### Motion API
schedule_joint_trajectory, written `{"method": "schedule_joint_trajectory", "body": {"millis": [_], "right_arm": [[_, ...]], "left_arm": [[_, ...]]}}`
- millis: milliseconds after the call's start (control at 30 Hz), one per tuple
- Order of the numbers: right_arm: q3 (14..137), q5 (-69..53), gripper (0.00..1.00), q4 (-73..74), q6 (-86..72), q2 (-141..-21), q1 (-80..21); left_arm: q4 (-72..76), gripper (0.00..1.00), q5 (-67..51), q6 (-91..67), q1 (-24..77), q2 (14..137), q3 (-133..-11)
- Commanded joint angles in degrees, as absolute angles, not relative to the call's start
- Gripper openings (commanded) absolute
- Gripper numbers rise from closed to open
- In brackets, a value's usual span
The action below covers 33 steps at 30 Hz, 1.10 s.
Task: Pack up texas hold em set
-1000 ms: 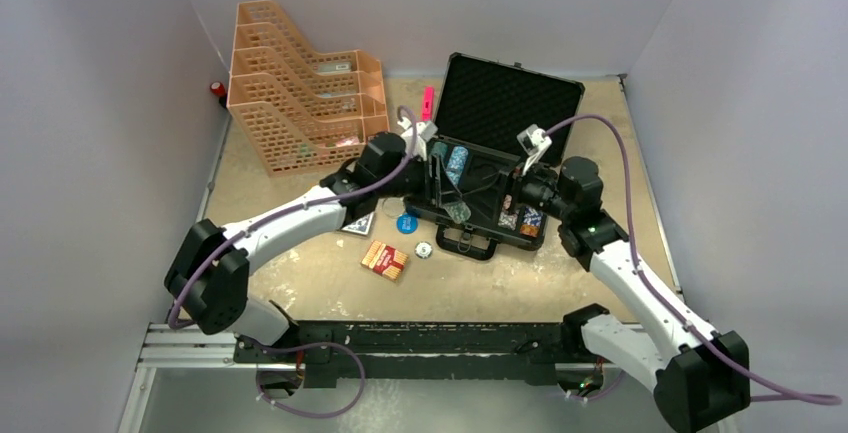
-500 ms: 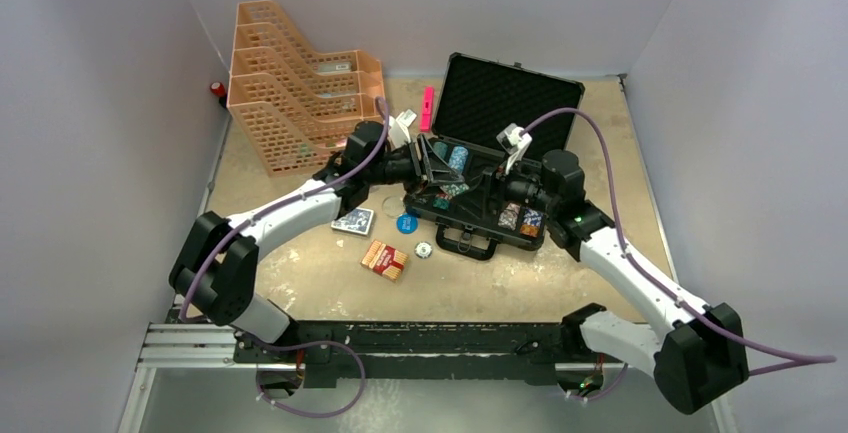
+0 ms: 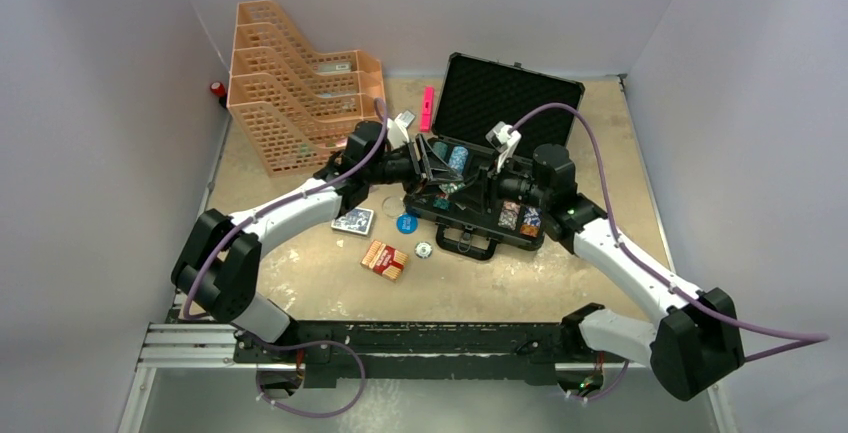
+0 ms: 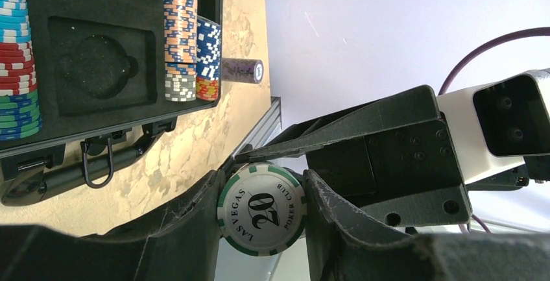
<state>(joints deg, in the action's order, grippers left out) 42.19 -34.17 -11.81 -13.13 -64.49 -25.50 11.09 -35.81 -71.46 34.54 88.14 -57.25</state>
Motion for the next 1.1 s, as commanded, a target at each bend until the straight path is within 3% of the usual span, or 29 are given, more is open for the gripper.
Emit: {"method": "schedule_joint_trajectory", "body": {"millis": [0,100,233,333,533,800,1067], "right_arm": [[44.80,-35.12,0.29,-11.08,-11.19,-63.87,-25.57],[44.86,-34.86,0.14,-10.55,-11.13,-63.61,-25.56],[44.45,-30.88,0.06,-10.85,-12.44,-61.98,-25.53],[43.27,-25.81,0.00,-11.62,-14.29,-59.76,-25.52],[41.00,-16.63,0.00,-12.04,-20.76,-55.69,-25.56],[44.05,15.25,0.00,-2.51,-32.70,-57.42,-23.96],[48.15,23.81,0.00,3.67,-44.23,-65.31,-14.48]], "left_arm": [[15.53,0.26,-39.33,-73.47,34.63,87.00,-59.06],[15.62,0.35,-38.91,-73.53,34.54,86.93,-59.70],[14.89,0.56,-36.82,-72.59,33.92,86.67,-60.65],[12.78,0.64,-33.92,-71.01,32.37,86.74,-61.35],[6.75,0.66,-30.01,-65.00,27.08,85.64,-63.16],[-8.92,0.67,-20.03,-47.91,21.48,82.29,-65.82],[-9.76,0.66,-12.70,-40.62,21.60,80.29,-63.51]]}}
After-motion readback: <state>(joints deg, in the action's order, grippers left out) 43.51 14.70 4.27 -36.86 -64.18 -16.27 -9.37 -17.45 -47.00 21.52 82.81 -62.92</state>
